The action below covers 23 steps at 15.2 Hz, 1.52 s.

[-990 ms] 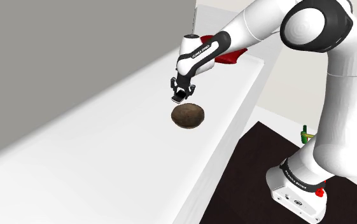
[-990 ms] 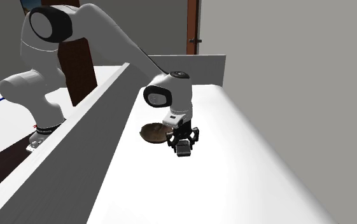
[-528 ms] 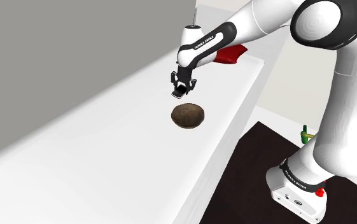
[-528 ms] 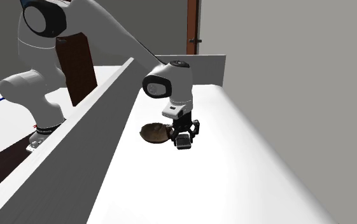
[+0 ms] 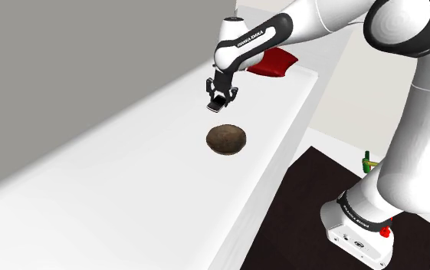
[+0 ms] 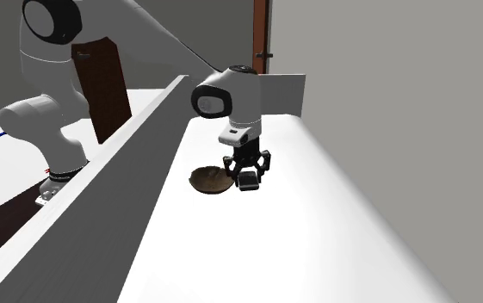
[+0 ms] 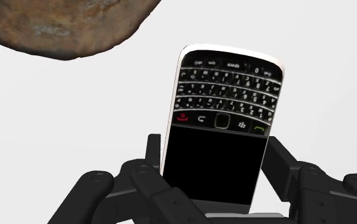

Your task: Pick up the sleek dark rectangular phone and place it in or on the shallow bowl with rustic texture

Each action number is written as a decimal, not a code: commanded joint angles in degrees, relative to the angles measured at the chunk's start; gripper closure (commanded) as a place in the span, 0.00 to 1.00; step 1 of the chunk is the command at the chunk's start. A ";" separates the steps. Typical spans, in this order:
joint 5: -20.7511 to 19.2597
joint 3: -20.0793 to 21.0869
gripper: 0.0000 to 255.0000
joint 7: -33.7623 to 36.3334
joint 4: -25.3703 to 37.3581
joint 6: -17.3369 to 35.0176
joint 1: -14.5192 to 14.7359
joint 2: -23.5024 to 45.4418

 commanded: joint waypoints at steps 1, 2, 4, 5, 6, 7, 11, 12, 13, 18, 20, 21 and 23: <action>0.05 0.02 1.00 0.00 0.47 -1.38 -0.04 -0.89; 0.07 0.04 1.00 0.01 0.68 -2.01 -0.05 -1.31; 0.10 0.05 1.00 0.02 0.96 -2.84 -0.07 -1.85; 0.18 0.26 1.00 0.51 -1.86 -1.88 0.24 -3.75; 0.28 0.49 1.00 1.01 -4.60 -0.98 0.56 -5.62; 0.38 0.73 1.00 1.53 -7.26 -0.14 0.88 -7.46; 0.97 1.89 1.00 3.73 -17.14 2.72 2.26 -14.60; 1.17 2.23 1.00 4.31 -19.45 3.31 2.63 -16.35; 1.39 2.60 1.00 4.90 -21.69 3.85 3.01 -18.09; 2.47 4.21 1.00 7.26 -29.94 6.26 4.58 -24.07; 2.32 4.23 1.00 7.33 -30.40 7.87 4.59 -22.92; 2.23 4.24 1.00 7.37 -30.61 8.68 4.59 -22.32; 2.05 4.24 1.00 7.46 -31.00 10.28 4.60 -21.10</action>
